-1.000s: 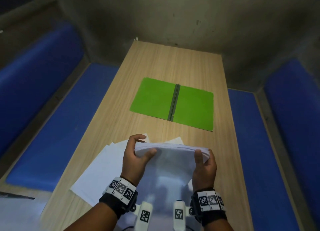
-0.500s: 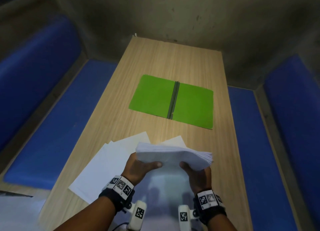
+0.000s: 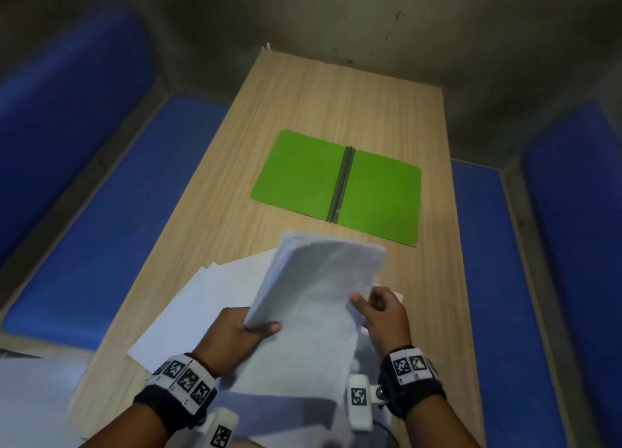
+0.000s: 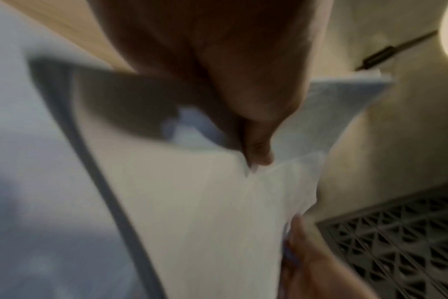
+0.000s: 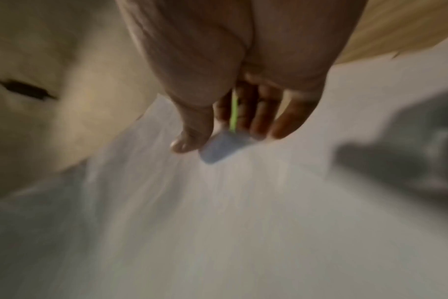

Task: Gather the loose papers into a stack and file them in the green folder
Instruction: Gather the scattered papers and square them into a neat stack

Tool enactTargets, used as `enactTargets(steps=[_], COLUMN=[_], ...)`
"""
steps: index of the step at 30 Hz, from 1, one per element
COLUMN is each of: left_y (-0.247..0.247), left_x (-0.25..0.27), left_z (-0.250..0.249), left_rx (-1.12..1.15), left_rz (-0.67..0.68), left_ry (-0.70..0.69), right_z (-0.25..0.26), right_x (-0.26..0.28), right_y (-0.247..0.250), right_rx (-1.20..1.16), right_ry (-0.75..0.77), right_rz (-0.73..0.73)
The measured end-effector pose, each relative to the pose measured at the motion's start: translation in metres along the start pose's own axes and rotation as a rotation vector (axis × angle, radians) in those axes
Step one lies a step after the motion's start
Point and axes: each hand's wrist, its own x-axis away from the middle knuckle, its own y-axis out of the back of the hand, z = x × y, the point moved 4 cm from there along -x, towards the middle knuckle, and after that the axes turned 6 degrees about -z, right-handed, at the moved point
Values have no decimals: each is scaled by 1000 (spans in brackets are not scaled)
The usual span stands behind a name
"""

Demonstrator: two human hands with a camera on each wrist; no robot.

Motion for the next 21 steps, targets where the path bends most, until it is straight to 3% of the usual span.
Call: enactTargets(steps=[3,5,8,11,14,18,21], left_y=[30,55,92,117,133,142,139], left_x=[6,11,22,32,42,49,51], left_z=[25,42,66,91,102,115,121], left_rx=[-17,-43,-25,20,60,62,66], left_rz=[-94,-153,-278,-383,-461,-494,-471], left_ry=[70,117,209,311,347,398,405], right_z=[-55,-79,-91,-94,-94,-86,-90], right_x=[-12,-8,-5,-8,-11,-8,-6], right_y=[24,32,26,22,27,27,22], right_rx=[500,699,671,530,534,639,545], right_ry=[-319,-415,-361,-382,-398,-463,-462], right_rz=[-262,-281,-261,-259,-247,-224,-291])
